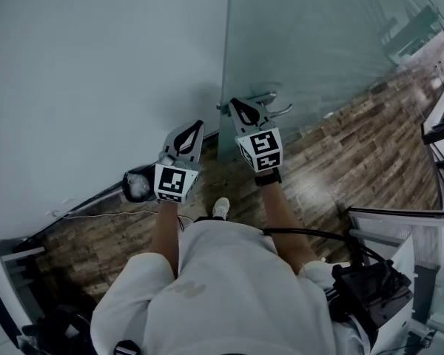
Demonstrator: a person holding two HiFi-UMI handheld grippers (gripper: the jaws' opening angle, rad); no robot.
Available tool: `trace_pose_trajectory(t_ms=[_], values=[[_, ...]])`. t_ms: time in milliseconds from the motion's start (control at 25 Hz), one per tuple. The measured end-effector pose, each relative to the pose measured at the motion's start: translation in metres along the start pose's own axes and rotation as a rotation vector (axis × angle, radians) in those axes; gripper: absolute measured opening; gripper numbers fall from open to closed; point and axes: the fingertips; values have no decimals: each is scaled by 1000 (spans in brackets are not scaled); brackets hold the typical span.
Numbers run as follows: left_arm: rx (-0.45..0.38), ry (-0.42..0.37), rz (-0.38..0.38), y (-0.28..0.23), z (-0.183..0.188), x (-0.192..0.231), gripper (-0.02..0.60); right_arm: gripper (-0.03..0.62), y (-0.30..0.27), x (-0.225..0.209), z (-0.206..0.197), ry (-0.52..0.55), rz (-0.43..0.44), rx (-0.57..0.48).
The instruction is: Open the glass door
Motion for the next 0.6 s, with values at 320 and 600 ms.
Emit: trace_pose_trajectory(t_ms=[320,600], values=[[-37,25,-58,-38,0,14,5,14,-20,-14,16,-4,-44,-34],[-99,39,-187,-87,25,-47,5,14,62,-62,16,-33,-214,-93]])
Point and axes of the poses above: the fingertips, and each gripper's own axes: y backward along the fingers, x to its left, z out of its top, and after that the axes turned 11 degrees about -y, right-handed
